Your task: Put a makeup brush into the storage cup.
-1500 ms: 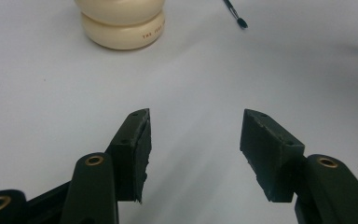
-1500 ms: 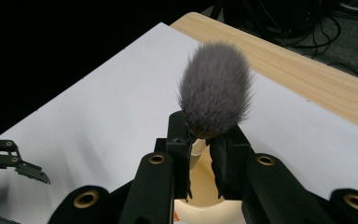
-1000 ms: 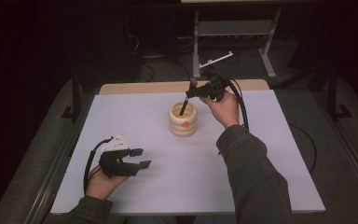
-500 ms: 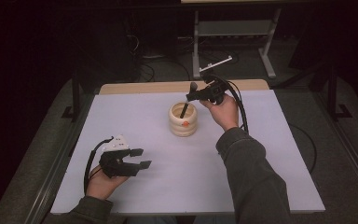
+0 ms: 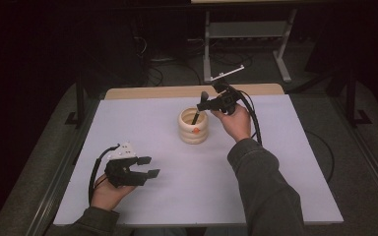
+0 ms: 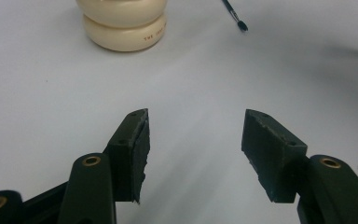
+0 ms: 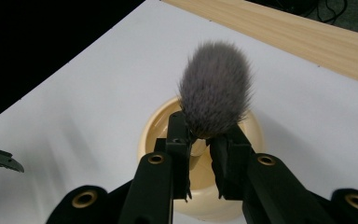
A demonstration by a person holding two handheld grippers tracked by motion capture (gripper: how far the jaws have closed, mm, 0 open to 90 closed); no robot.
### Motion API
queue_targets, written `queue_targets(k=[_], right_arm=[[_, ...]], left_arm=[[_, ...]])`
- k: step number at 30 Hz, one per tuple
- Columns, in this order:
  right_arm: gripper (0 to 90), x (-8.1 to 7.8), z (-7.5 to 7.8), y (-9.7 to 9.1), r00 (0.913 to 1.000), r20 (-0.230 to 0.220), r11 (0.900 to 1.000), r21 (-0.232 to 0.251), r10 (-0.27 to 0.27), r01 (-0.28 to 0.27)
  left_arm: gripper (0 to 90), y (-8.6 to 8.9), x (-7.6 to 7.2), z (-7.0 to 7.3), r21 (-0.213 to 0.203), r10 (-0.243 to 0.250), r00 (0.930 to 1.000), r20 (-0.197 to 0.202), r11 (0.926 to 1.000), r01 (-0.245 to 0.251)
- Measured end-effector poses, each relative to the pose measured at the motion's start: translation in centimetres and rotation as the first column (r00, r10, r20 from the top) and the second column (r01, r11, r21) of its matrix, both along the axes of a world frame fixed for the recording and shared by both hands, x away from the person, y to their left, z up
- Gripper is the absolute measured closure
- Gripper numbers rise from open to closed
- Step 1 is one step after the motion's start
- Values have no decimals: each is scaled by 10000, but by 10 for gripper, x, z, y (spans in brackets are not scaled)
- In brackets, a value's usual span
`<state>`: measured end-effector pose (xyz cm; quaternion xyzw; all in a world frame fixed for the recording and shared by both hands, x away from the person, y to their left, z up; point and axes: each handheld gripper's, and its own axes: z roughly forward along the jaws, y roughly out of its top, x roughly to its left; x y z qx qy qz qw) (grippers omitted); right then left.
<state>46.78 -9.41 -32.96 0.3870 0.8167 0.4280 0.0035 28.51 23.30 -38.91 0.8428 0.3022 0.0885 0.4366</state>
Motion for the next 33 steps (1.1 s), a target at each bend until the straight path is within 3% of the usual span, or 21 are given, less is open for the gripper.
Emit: queue_targets(k=[2, 15, 26, 33], right_arm=[[765, 0, -2, 0, 9998, -150, 10000, 27, -95, 95], [750, -2, -10, -4, 9999, -39, 9999, 6, -112, 112], [573, -11, -7, -16, 9988, 56, 9988, 124, -481, 481], [511, -20, -7, -29, 9984, 239, 9986, 141, -517, 514]], left_arm=[[415, 0, 0, 0, 22, -17, 10000, 6, 10000, 17], [416, 1, 1, -1, 34, 50, 10000, -7, 10000, -50], [415, 2, 2, -1, 96, 27, 10000, -3, 10000, -27], [412, 2, 2, -2, 19, 69, 10000, -48, 10000, -69]])
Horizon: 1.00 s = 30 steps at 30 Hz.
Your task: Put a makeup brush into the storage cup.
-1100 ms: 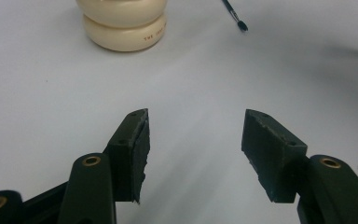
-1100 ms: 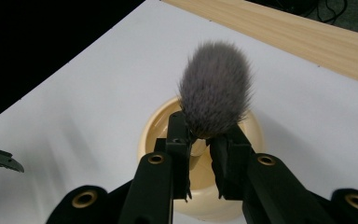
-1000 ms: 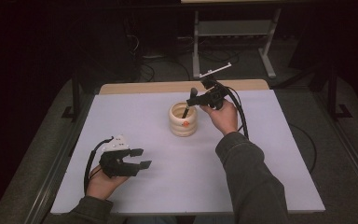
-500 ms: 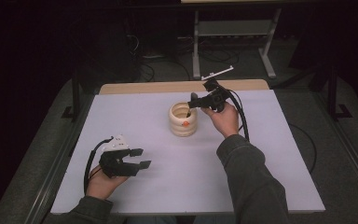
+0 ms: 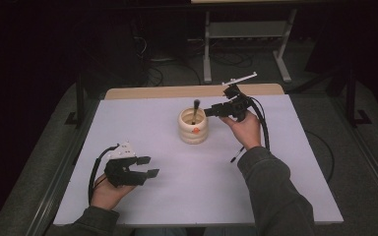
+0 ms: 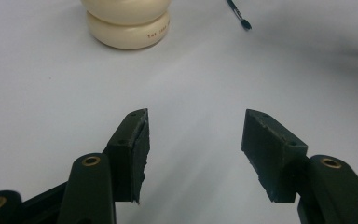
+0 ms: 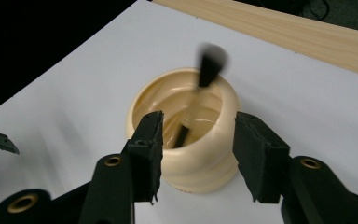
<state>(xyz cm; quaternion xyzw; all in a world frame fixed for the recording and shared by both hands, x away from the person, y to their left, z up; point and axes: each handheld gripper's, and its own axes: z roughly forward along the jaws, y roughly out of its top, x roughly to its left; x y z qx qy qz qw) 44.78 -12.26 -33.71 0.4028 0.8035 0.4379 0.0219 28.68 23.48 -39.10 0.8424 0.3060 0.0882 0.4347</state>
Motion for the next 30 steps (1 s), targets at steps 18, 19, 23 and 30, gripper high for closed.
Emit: queue_targets(k=[18, 19, 23, 30], right_arm=[[371, -28, -11, -25, 9997, 200, 9999, -54, 141, -140], [364, -29, -12, -26, 9998, 172, 9999, -54, 130, -129], [351, -37, -14, -32, 9995, 276, 9998, -140, 149, -146], [339, -53, -17, -43, 9988, 440, 9997, -159, 213, -207]], left_arm=[[398, 1, 1, 0, 34, 79, 10000, 33, 10000, -79], [398, 0, 1, 0, 28, 95, 10000, 19, 10000, -95], [393, 0, 1, 0, 77, 92, 10000, 32, 9999, -92], [388, 0, 1, -1, 140, 45, 10000, 8, 9999, -45]])
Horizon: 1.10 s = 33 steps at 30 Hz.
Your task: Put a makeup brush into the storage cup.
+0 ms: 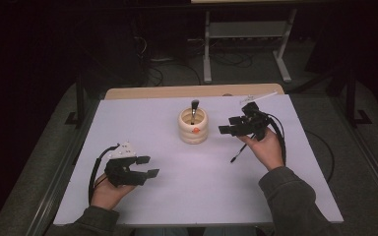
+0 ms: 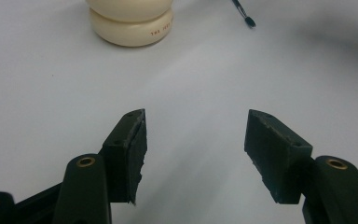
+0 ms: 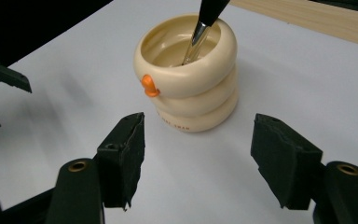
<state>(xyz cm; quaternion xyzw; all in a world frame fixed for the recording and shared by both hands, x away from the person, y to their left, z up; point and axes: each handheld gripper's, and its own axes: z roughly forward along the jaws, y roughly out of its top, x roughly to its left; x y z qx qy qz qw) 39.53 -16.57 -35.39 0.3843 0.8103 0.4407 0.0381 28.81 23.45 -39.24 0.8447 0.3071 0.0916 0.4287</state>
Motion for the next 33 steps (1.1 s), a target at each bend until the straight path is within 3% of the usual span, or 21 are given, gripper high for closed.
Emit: queue_targets(k=[11, 14, 29, 33], right_arm=[[319, -26, -9, -18, 9997, 226, 10000, -8, -43, 43], [317, -32, -11, -21, 9997, 213, 9999, -114, -90, 93], [309, -48, -24, -37, 9996, 82, 9993, -250, -270, 272], [311, -51, -24, -42, 9992, 67, 9992, -84, -400, 400]], left_arm=[[377, -4, -1, -1, -60, 24, 10000, -1, 10000, -24], [375, -3, -1, 0, 110, -102, 9999, 80, 9999, 101], [369, -11, -2, -1, 212, -81, 10000, 40, 9997, 80], [369, -13, -2, -1, 194, -64, 10000, -9, 9998, 64]])
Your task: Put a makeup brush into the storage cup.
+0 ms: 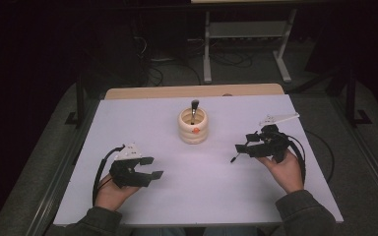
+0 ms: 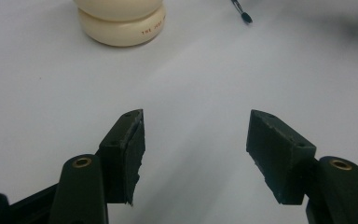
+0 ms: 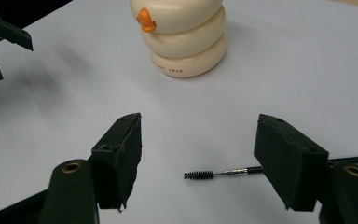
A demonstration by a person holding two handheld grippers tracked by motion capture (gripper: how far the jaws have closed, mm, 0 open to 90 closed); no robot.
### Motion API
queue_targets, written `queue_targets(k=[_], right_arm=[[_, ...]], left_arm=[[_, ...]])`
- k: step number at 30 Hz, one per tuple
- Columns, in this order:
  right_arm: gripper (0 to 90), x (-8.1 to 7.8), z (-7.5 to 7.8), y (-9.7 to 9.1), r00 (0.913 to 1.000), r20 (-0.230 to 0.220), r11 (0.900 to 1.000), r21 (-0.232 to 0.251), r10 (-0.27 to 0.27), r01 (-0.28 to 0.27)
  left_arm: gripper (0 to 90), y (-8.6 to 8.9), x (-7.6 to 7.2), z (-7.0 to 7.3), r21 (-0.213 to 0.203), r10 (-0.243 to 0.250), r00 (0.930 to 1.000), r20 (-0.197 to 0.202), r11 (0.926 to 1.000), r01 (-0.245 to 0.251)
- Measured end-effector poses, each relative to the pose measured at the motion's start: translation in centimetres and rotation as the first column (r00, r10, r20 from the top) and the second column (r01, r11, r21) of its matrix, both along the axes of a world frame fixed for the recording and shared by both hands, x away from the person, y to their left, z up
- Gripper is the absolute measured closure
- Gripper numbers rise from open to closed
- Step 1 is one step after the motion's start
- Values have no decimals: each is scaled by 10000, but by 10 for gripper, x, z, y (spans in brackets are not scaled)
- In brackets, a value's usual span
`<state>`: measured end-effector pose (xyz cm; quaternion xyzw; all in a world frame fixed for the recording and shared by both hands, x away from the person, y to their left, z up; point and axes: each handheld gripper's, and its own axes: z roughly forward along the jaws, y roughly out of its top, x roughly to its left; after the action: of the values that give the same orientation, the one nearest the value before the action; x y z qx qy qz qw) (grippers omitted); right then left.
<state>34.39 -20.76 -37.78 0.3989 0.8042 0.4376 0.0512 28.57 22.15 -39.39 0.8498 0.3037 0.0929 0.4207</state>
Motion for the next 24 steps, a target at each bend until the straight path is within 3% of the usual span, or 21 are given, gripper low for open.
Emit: queue_targets(k=[24], right_arm=[[310, -7, -5, -19, 9999, 32, 9997, -179, -156, 156]], left_arm=[[368, -7, 1, -1, 132, -114, 9999, -19, 9998, 114]])
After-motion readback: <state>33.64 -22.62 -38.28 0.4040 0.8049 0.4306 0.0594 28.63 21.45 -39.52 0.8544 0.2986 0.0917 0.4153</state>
